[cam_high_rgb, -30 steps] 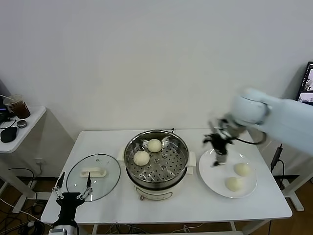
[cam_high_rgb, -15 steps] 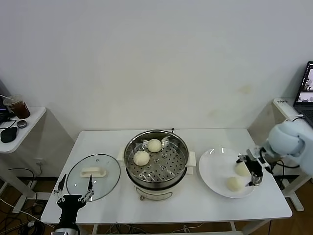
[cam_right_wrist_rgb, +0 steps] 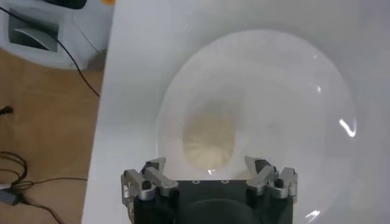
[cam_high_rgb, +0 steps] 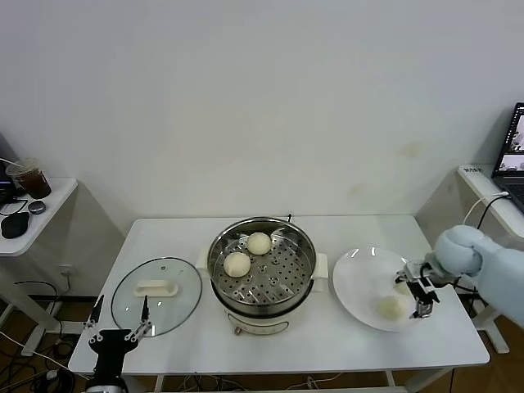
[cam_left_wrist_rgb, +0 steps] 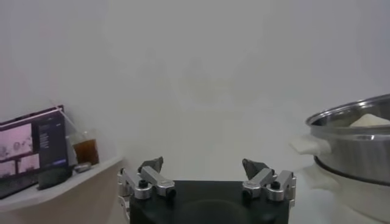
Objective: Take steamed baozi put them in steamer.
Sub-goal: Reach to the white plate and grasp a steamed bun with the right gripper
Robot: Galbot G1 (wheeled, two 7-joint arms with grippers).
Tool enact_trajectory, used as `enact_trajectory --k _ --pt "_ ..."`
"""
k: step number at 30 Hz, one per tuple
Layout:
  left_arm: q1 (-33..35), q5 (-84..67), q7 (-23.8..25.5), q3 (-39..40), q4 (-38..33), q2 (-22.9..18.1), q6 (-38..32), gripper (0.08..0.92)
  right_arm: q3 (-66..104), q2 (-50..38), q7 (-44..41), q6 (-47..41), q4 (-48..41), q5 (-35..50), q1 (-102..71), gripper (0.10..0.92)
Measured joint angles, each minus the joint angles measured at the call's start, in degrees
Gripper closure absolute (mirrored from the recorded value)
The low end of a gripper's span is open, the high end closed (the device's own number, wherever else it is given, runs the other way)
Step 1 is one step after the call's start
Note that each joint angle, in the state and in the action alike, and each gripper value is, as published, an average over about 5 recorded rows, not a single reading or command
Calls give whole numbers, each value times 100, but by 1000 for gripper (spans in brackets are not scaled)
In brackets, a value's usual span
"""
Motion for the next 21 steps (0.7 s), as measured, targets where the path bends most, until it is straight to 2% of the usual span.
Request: enact_trajectory --k 8,15,21 --pt "-8 -9 -2 -47 39 -1 -9 177 111 428 43 -124 -379 -186 -213 219" --pt "-6 -26 -6 -52 42 -4 -14 177 168 553 -17 -257 -509 -274 -271 382" --pt "-5 -36 -12 -58 50 -8 -31 177 191 589 -58 -309 -552 -281 -255 458"
